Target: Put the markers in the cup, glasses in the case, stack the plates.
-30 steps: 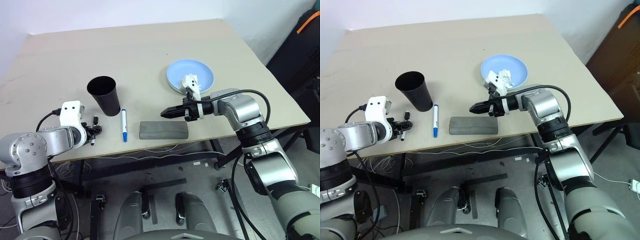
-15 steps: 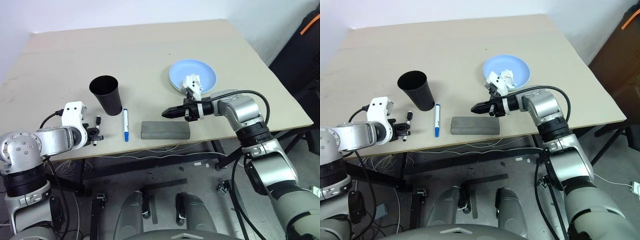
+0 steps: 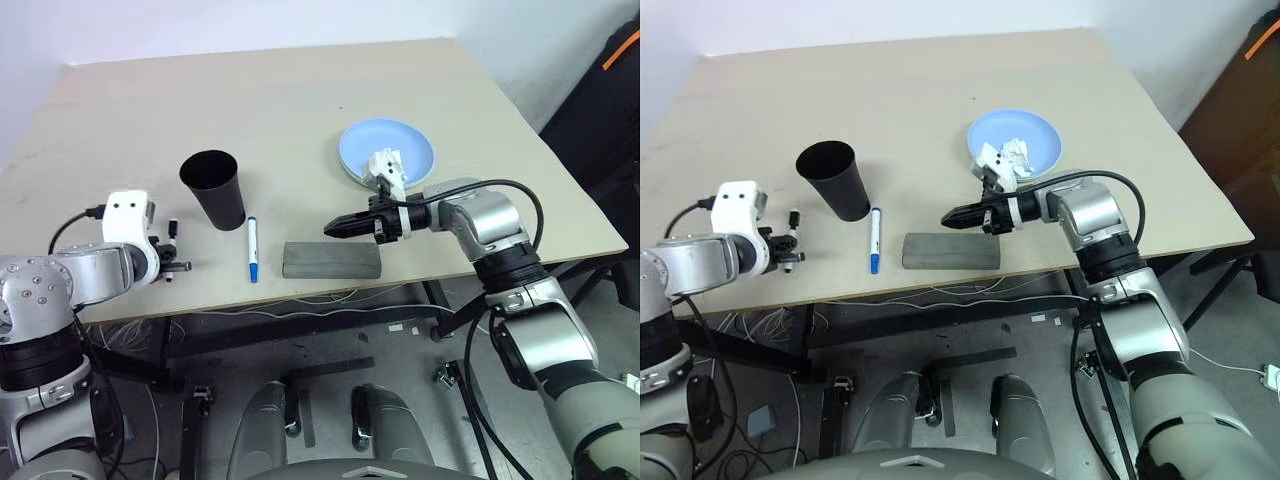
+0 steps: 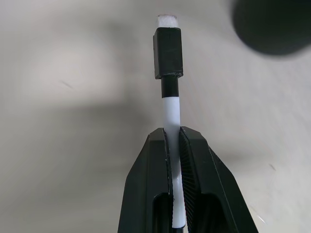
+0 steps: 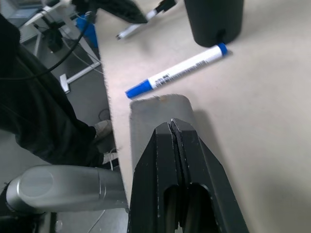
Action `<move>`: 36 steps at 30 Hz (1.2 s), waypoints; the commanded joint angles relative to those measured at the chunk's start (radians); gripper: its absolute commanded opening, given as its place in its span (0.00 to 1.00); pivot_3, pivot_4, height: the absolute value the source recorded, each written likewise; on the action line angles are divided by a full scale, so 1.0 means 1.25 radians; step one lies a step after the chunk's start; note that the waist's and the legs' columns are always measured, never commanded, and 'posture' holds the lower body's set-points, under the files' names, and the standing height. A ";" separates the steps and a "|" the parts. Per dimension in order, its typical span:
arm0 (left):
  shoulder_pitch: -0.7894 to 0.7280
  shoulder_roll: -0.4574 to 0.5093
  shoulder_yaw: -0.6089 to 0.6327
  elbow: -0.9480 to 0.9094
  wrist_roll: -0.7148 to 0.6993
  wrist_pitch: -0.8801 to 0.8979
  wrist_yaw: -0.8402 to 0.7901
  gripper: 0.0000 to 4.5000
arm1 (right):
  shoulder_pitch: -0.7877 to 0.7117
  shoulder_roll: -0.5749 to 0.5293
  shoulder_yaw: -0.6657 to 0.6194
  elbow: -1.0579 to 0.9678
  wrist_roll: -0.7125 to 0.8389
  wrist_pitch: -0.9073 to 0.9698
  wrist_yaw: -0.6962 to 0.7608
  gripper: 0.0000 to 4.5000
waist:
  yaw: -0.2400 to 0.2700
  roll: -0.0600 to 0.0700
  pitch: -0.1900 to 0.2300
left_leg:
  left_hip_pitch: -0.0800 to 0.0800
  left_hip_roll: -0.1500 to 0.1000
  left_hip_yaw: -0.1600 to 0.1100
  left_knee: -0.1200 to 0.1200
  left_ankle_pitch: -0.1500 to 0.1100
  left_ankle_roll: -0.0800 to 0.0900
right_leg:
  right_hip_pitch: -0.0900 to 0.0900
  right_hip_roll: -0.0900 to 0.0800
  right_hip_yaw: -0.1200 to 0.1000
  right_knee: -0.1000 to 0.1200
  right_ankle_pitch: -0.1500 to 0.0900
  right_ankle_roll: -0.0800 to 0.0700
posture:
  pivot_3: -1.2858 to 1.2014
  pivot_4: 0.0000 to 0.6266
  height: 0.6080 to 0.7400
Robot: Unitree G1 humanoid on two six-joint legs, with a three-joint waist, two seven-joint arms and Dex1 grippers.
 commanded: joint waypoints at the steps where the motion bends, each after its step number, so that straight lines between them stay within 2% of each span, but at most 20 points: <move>1: -0.018 0.023 0.027 -0.049 0.094 -0.116 -0.035 0.00 | -0.007 -0.004 -0.047 -0.060 0.044 -0.006 0.004 0.00 | 0.000 0.000 0.000 | 0.000 0.000 0.000 0.000 0.000 0.000 | 0.000 0.000 0.000 0.000 0.000 0.000 | 0.52 0.24 0.90; 4: -0.005 0.047 0.018 -0.051 0.180 -0.276 -0.111 0.00 | 0.007 0.010 -0.090 -0.096 0.083 -0.012 -0.019 0.00 | 0.000 0.000 0.000 | 0.000 0.000 0.000 -0.001 0.000 0.000 | -0.001 0.000 0.000 0.000 0.000 0.000 | 0.52 0.24 0.90; 7: 0.000 0.043 0.032 -0.058 0.213 -0.409 -0.206 0.00 | 0.011 0.010 -0.095 -0.110 0.084 -0.005 -0.041 0.00 | 0.000 0.000 0.000 | 0.000 0.000 0.001 -0.002 0.000 -0.001 | -0.001 0.000 0.000 -0.001 0.000 0.000 | 0.52 0.24 0.90; 10: 0.025 0.063 0.000 -0.073 0.285 -0.546 -0.295 0.00 | 0.014 0.013 -0.099 -0.115 0.083 -0.009 -0.067 0.00 | 0.000 0.000 0.000 | 0.000 0.000 0.002 -0.003 0.000 -0.001 | -0.002 0.000 0.000 -0.003 0.000 0.000 | 0.52 0.24 0.90; 14: 0.031 0.039 -0.013 -0.078 0.323 -0.698 -0.400 0.00 | 0.030 0.026 -0.105 -0.106 0.064 -0.059 -0.115 0.00 | 0.002 0.000 0.000 | -0.001 0.000 0.003 -0.006 0.000 -0.001 | -0.002 0.000 0.000 -0.005 0.000 0.000 | 0.52 0.24 0.90; 20: 0.015 0.008 0.009 -0.051 0.281 -0.789 -0.532 0.00 | 0.062 0.048 -0.136 -0.127 0.068 -0.170 -0.156 0.00 | 0.001 0.000 0.000 | -0.001 0.000 0.004 -0.006 0.001 -0.001 | 0.001 0.002 0.000 -0.009 0.001 0.002 | 0.52 0.24 0.90; 24: -0.002 -0.012 0.002 -0.028 0.260 -0.847 -0.616 0.00 | 0.069 0.055 -0.131 -0.128 0.064 -0.184 -0.179 0.00 | 0.000 0.000 0.000 | -0.001 0.000 0.004 -0.002 0.003 -0.003 | 0.002 0.005 -0.001 -0.009 0.002 0.003 | 0.52 0.24 0.90; 36: 0.039 -0.070 -0.083 0.077 0.359 -1.022 -0.759 0.00 | 0.087 0.046 -0.129 -0.137 0.052 -0.192 -0.226 0.00 | 0.000 0.000 0.000 | 0.001 0.001 0.002 0.001 0.001 0.000 | 0.005 0.006 -0.001 -0.006 0.002 0.003 | 0.52 0.24 0.90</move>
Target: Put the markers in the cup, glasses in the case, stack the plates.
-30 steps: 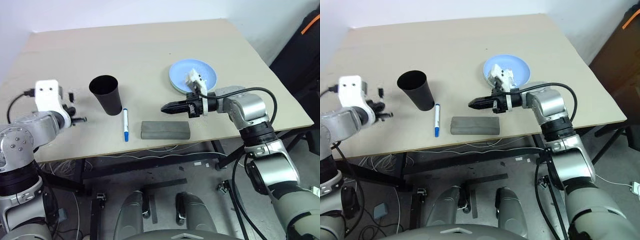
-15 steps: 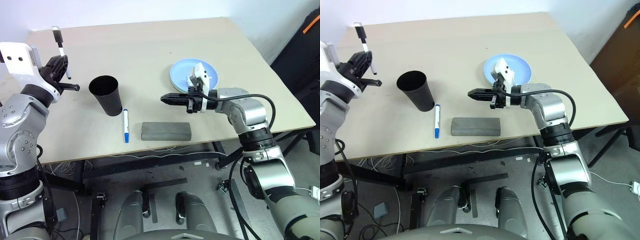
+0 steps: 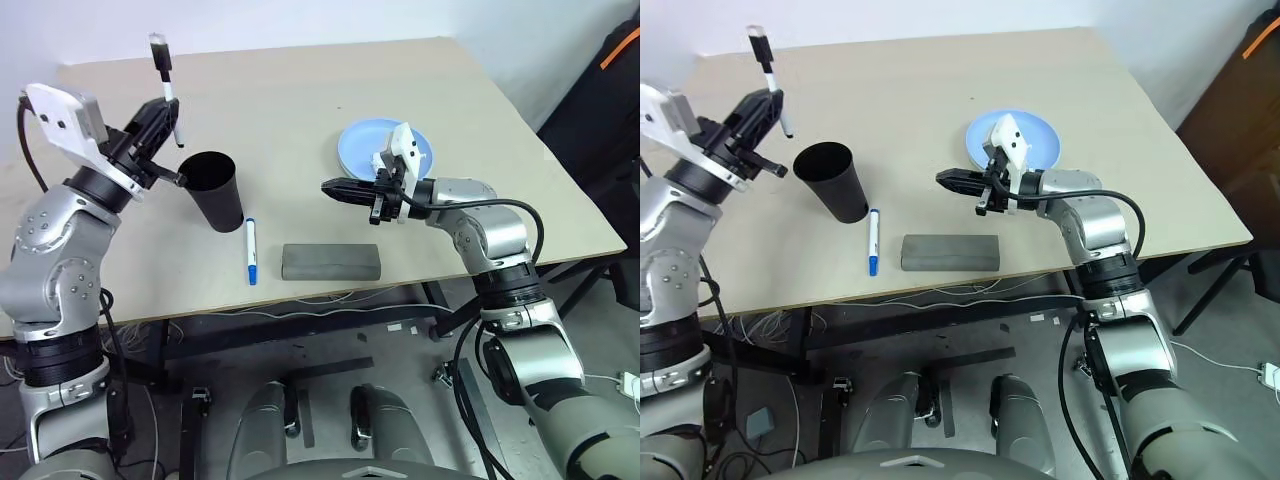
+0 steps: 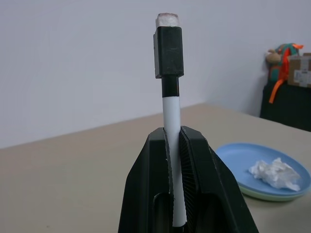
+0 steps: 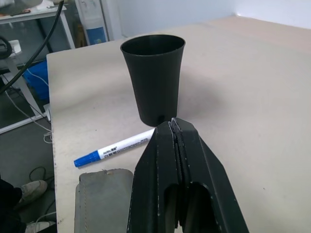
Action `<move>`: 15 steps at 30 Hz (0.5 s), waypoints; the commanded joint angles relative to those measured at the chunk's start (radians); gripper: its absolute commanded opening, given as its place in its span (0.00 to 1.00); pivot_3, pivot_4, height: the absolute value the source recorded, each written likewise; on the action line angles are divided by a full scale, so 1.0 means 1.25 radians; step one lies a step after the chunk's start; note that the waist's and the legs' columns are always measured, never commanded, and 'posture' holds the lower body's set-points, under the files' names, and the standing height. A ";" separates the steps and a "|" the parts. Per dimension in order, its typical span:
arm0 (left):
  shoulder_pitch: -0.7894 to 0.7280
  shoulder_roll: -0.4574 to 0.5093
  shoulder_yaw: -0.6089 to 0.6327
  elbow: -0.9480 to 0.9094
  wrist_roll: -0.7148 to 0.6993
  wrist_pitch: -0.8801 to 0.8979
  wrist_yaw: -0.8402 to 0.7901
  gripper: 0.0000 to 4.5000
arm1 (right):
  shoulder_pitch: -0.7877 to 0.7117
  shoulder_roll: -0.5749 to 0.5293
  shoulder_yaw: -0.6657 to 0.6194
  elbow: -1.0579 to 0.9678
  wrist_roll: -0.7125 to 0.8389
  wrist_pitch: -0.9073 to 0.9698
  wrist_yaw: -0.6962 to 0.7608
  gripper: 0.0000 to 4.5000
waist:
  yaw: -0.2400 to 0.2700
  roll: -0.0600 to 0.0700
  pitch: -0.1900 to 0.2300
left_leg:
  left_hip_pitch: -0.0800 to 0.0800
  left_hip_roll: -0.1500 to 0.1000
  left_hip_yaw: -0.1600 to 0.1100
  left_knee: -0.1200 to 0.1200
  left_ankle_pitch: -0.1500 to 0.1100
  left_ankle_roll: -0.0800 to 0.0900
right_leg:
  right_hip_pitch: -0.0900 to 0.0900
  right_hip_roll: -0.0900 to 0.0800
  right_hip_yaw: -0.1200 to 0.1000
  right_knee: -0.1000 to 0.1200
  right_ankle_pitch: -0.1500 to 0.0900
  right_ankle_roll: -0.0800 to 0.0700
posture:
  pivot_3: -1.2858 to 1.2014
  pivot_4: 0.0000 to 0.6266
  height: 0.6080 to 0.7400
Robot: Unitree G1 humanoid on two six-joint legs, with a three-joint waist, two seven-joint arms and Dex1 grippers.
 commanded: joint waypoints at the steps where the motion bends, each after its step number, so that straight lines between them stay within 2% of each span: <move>1: 0.007 -0.011 -0.019 0.027 0.042 -0.078 -0.037 0.00 | -0.003 -0.010 -0.021 -0.037 0.004 -0.012 -0.011 0.00 | 0.000 0.000 0.000 | 0.000 0.000 0.000 0.000 0.000 0.000 | 0.000 0.000 0.000 0.000 0.000 0.000 | 0.52 0.24 0.90; 15: 0.002 -0.050 -0.025 0.119 0.081 -0.190 -0.074 0.00 | 0.001 -0.023 -0.011 -0.041 -0.005 -0.012 -0.015 0.00 | 0.000 0.000 0.000 | 0.000 0.000 -0.001 0.001 0.001 0.002 | -0.001 0.000 0.000 0.002 0.000 0.000 | 0.52 0.24 0.90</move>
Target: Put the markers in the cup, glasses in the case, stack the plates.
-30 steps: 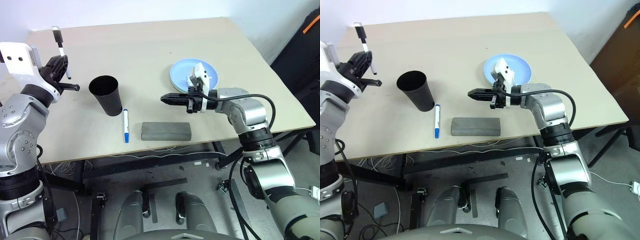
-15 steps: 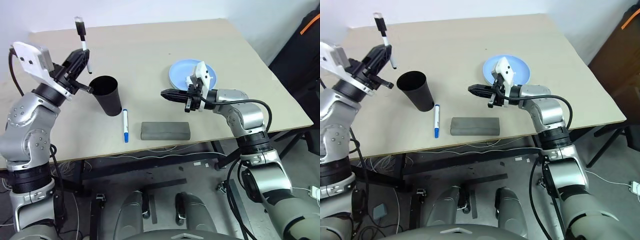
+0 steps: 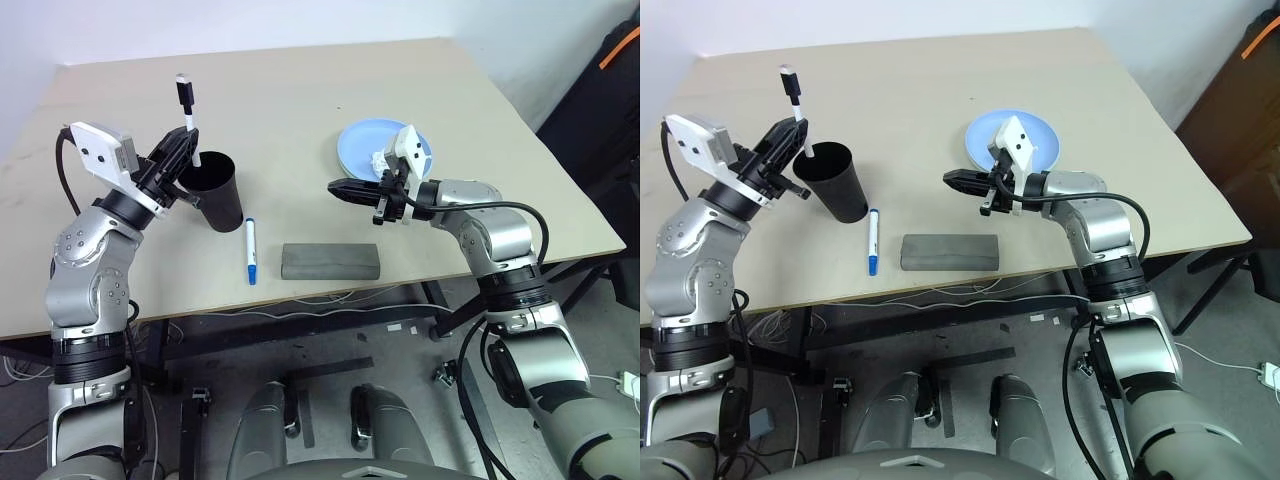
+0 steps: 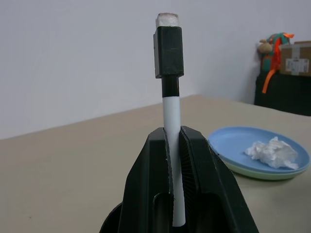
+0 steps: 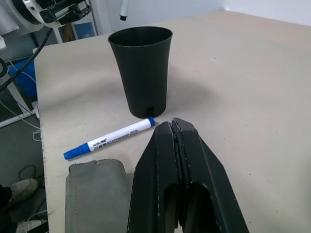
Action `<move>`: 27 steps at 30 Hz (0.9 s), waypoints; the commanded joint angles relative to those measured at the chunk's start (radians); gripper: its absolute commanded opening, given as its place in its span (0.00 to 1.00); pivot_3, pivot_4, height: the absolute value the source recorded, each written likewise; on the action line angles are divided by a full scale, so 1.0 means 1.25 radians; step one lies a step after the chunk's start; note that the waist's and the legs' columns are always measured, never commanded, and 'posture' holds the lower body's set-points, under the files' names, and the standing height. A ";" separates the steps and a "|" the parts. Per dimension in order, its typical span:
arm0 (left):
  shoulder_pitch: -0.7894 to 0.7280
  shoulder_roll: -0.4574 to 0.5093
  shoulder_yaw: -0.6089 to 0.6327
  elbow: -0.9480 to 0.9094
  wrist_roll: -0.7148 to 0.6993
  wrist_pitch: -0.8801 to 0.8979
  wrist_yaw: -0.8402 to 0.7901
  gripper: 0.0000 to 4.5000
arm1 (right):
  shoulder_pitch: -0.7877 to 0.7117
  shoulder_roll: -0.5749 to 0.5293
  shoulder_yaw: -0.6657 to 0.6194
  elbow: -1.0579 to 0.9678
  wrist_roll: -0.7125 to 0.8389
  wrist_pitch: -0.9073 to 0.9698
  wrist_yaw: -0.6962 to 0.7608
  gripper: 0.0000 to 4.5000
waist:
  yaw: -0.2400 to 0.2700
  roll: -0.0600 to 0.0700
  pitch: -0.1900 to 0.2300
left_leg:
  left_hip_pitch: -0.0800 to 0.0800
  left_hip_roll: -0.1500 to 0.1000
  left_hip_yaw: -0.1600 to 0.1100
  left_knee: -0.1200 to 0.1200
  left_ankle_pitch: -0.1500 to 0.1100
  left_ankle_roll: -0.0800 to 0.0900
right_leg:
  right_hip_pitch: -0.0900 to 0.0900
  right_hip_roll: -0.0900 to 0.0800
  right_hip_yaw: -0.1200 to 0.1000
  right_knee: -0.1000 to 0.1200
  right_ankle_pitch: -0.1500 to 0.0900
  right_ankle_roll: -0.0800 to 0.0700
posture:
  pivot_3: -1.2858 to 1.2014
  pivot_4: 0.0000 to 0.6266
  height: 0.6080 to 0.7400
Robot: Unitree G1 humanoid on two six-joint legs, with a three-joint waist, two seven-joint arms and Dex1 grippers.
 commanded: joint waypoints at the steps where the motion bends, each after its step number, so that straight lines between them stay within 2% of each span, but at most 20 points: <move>1: -0.007 -0.005 0.009 0.004 0.008 -0.035 -0.003 0.00 | -0.005 -0.007 -0.010 -0.033 0.001 -0.012 -0.001 0.00 | 0.000 0.000 0.000 | 0.000 0.000 0.000 0.000 0.000 0.000 | 0.000 0.000 0.000 0.000 0.000 0.000 | 0.52 0.24 0.90; 13: 0.009 -0.016 0.013 0.026 0.005 -0.042 -0.015 0.00 | -0.004 -0.011 -0.010 -0.032 -0.004 -0.014 0.003 0.00 | 0.000 0.000 0.000 | 0.000 0.000 0.000 0.002 0.000 0.000 | -0.001 -0.002 0.000 0.004 -0.001 -0.002 | 0.52 0.24 0.90; 24: 0.019 -0.022 0.008 0.038 0.018 -0.059 -0.017 0.81 | -0.004 -0.016 -0.008 -0.030 -0.011 -0.014 0.007 0.00 | 0.000 0.000 0.000 | 0.000 0.000 -0.001 0.003 0.000 0.000 | -0.001 -0.002 -0.001 0.005 -0.001 -0.002 | 0.52 0.24 0.90; 27: 0.024 -0.022 0.007 0.023 0.018 -0.053 -0.012 0.81 | -0.002 -0.018 -0.007 -0.032 -0.011 -0.015 0.009 0.00 | 0.000 0.000 0.000 | 0.000 0.000 -0.001 0.003 0.000 0.000 | -0.001 -0.002 -0.001 0.005 -0.001 -0.002 | 0.52 0.24 0.90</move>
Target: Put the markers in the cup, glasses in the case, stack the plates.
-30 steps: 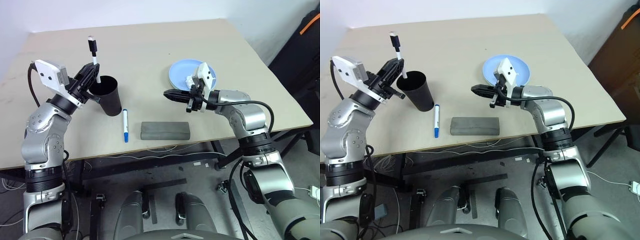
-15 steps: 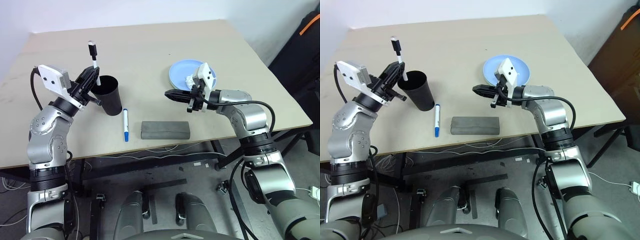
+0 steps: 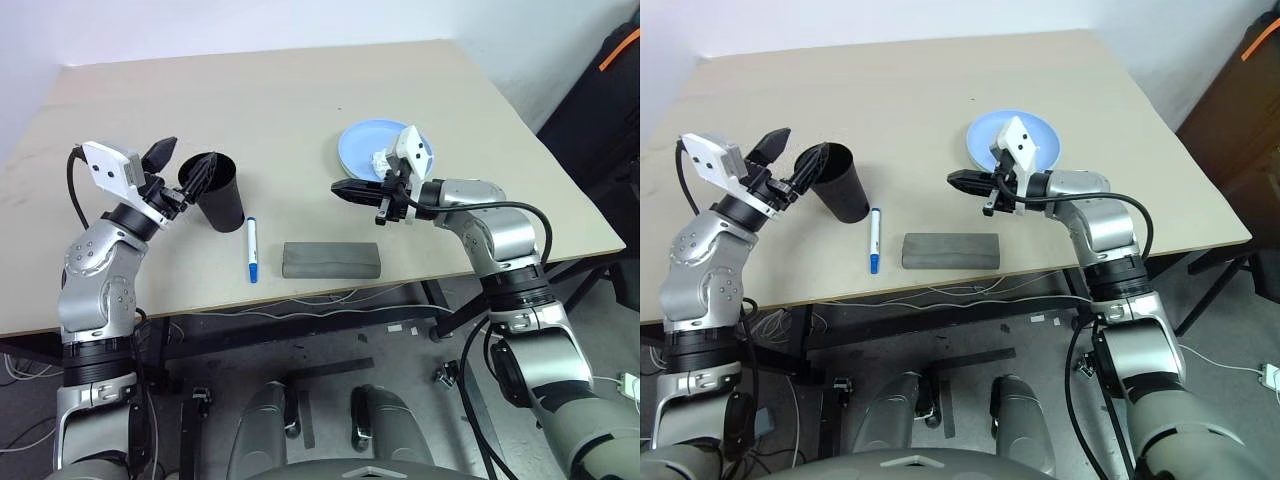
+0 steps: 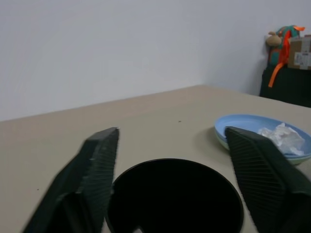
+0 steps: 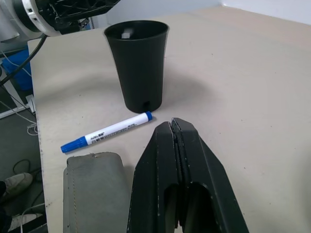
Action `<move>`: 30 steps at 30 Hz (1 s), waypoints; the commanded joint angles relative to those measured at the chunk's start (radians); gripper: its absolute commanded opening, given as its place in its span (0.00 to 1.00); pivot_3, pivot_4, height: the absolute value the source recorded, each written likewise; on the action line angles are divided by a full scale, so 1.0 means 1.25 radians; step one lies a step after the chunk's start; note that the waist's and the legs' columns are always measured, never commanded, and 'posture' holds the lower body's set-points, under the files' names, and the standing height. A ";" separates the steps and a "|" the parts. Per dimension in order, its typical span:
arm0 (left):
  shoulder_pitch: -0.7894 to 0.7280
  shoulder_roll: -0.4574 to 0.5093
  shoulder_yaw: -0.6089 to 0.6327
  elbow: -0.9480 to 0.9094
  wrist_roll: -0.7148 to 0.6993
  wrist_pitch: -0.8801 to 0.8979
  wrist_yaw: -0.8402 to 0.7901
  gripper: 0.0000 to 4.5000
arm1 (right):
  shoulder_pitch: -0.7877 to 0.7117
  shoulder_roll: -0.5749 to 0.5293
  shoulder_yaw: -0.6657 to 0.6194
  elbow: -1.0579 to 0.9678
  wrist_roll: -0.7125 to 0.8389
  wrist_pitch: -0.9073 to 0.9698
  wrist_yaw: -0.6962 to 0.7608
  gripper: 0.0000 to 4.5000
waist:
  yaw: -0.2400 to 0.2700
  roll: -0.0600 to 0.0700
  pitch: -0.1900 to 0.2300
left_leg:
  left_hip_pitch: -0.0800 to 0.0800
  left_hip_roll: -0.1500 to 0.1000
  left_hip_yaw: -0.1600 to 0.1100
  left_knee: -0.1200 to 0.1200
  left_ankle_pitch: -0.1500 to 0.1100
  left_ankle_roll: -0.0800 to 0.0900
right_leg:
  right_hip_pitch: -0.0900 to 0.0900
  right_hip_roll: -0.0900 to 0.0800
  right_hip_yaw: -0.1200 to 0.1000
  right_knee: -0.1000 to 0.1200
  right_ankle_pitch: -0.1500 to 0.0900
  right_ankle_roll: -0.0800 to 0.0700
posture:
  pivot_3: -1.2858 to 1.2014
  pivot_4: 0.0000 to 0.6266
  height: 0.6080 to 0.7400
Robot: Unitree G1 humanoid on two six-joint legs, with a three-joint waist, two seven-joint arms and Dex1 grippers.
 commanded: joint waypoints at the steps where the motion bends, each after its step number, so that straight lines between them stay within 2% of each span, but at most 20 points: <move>1: 0.004 0.003 0.008 -0.039 0.001 -0.013 0.004 0.81 | -0.001 -0.006 -0.008 -0.034 0.005 -0.013 0.007 0.00 | 0.000 0.000 0.000 | 0.000 0.000 0.000 0.000 0.000 0.000 | 0.000 0.000 0.000 0.000 0.000 0.000 | 0.52 0.24 0.90; 8: 0.034 0.033 0.032 -0.145 -0.034 0.089 0.047 0.81 | -0.003 -0.014 -0.008 -0.036 0.011 0.015 0.014 0.00 | -0.001 0.000 0.000 | 0.000 0.000 0.000 0.000 0.000 0.000 | 0.000 0.000 0.000 0.000 0.000 0.000 | 0.52 0.24 0.90; 15: 0.100 0.096 0.119 -0.379 -0.241 0.362 0.149 0.81 | -0.024 -0.025 -0.008 0.008 -0.001 0.004 0.034 0.00 | -0.003 0.000 0.000 | 0.000 0.001 -0.001 0.000 0.000 0.000 | 0.000 0.000 0.000 0.000 0.000 0.000 | 0.52 0.24 0.90; 20: 0.165 0.151 0.160 -0.524 -0.328 0.526 0.280 0.81 | -0.041 -0.019 -0.007 0.041 -0.010 -0.009 0.036 0.00 | -0.002 0.000 0.000 | 0.000 0.001 -0.001 0.000 0.000 0.000 | 0.000 0.000 0.000 0.000 0.000 0.000 | 0.52 0.24 0.90; 26: 0.218 0.204 0.135 -0.655 -0.404 0.698 0.427 0.81 | -0.063 -0.024 -0.007 0.067 -0.017 -0.014 0.044 0.00 | 0.000 0.000 0.000 | 0.000 0.000 -0.001 -0.001 0.000 0.000 | -0.003 -0.001 0.000 0.000 0.000 -0.001 | 0.52 0.24 0.90; 30: 0.193 0.213 0.071 -0.647 -0.398 0.784 0.501 0.81 | -0.073 -0.026 -0.005 0.074 -0.024 -0.017 0.048 0.00 | 0.001 0.000 0.000 | 0.000 -0.001 -0.001 -0.005 0.000 -0.001 | -0.003 -0.002 0.000 -0.001 0.000 -0.002 | 0.52 0.24 0.90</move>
